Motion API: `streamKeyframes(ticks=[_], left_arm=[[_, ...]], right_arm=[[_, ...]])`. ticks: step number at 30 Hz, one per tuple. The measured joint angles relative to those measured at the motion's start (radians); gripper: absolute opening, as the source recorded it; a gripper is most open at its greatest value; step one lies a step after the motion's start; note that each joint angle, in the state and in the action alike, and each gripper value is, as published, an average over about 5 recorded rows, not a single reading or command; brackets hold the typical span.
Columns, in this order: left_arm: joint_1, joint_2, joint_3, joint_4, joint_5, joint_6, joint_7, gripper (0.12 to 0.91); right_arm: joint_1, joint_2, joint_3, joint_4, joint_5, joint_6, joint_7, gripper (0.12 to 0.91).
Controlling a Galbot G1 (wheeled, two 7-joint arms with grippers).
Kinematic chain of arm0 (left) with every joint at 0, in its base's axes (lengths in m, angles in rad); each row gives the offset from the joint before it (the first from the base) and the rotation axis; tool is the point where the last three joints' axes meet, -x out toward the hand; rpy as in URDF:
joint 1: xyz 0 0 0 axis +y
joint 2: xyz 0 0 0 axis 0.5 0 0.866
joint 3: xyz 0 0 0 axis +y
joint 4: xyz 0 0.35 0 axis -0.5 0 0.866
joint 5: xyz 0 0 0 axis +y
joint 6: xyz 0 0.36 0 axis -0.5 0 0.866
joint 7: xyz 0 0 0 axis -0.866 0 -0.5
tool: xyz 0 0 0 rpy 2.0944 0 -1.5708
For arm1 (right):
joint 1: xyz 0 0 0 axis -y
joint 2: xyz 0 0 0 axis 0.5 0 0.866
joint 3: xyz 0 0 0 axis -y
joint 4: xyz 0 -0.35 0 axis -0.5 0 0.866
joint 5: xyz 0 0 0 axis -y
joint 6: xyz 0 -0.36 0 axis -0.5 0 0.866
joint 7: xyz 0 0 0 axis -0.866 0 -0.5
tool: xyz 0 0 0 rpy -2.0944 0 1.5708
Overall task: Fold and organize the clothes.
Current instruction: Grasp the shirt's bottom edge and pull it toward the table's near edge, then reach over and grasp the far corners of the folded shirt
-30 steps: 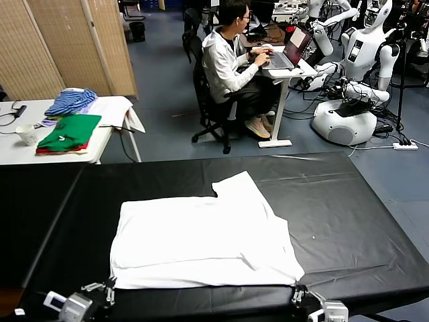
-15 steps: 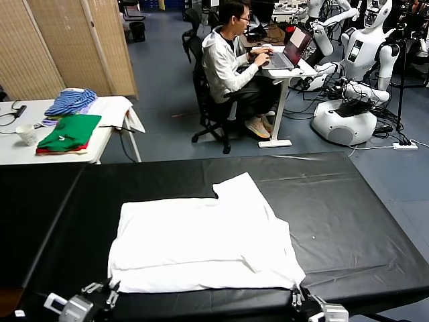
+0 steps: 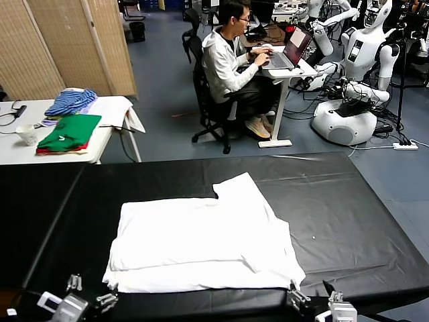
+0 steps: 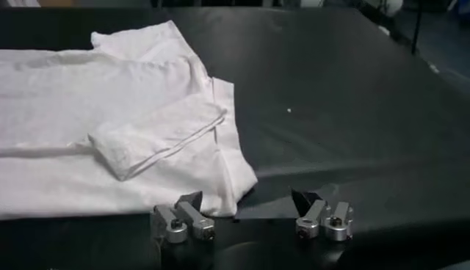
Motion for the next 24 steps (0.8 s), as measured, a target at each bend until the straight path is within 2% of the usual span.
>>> streamKeyframes(ticks=[5,13,24], left_arm=[[-0.002,-0.001,0.001,-0.015,-0.037,0.035,-0.019,0.907],[-0.010,-0.004,0.006,-0.018,-0.078,0.080,-0.056,0.907],[-0.038,-0.012,0.010,0.014,-0.073,0.057,-0.066,0.907]], right_arm=[[0.154,0.013,-0.089,-0.155,-0.048,0.068,0.001,0.907],[0.343,0.064,-0.233,-0.385,-0.112,0.121,-0.029,0.907],[0.477,0.134,-0.327,-0.585,-0.118,0.101,-0.036,0.907]])
